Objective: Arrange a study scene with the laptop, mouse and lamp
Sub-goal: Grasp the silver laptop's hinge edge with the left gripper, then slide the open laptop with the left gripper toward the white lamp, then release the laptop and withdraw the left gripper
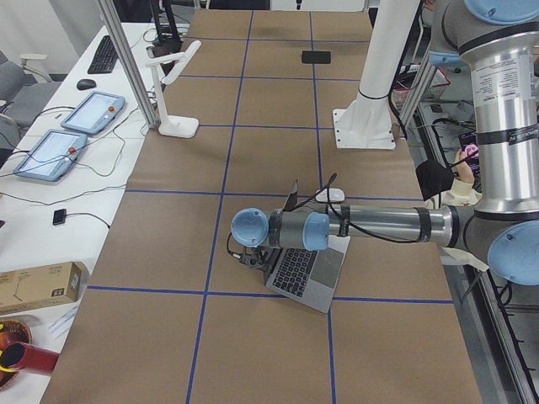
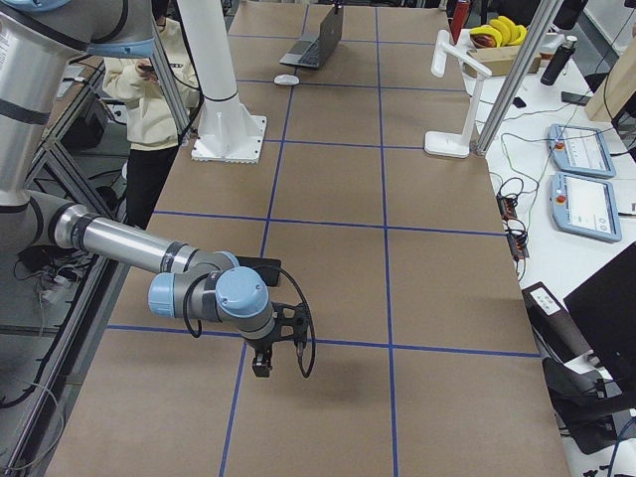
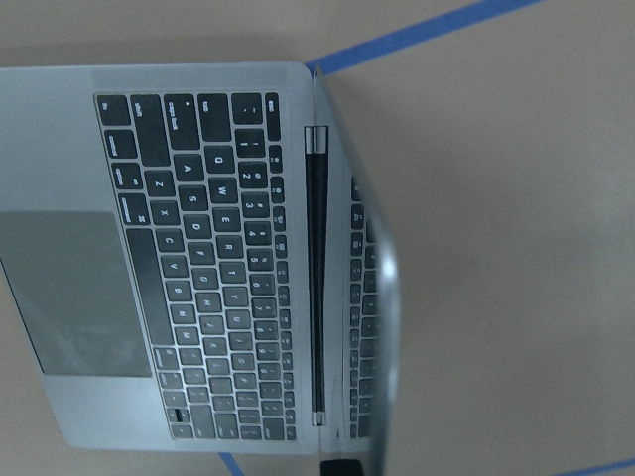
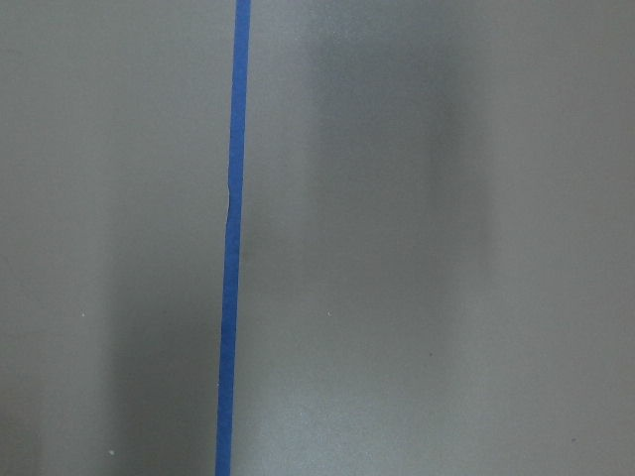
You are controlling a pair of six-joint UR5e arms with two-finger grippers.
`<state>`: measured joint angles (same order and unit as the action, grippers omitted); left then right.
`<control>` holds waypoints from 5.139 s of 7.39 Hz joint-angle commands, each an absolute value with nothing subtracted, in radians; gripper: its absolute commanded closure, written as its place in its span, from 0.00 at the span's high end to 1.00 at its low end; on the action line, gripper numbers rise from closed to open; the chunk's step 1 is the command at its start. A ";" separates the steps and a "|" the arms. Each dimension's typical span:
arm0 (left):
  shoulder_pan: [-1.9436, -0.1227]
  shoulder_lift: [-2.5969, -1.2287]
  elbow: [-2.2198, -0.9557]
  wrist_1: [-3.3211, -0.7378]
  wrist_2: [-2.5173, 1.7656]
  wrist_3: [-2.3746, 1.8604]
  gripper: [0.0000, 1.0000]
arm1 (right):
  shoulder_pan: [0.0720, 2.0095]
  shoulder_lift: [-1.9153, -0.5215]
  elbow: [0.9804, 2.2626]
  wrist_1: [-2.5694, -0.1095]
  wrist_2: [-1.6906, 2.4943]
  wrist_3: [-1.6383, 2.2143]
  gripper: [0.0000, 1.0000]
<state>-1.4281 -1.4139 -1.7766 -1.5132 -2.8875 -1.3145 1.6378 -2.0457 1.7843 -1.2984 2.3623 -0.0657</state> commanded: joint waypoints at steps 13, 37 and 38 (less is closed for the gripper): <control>-1.210 -2.268 -1.562 -1.455 -2.881 -2.144 0.00 | 1.644 -2.095 1.807 -1.299 2.352 -0.103 1.00; -1.228 -2.044 -1.367 -2.577 -2.502 -2.311 1.00 | 1.640 -2.095 1.796 -1.338 2.376 -0.087 1.00; -1.264 -2.001 -1.367 -2.588 -2.552 -2.183 1.00 | 1.640 -2.083 1.796 -1.354 2.373 -0.089 1.00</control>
<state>-1.2128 -2.0532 -1.3623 -2.5601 -2.5104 -2.3066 1.6398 -2.0943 1.7973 -1.3368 2.3743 -0.0901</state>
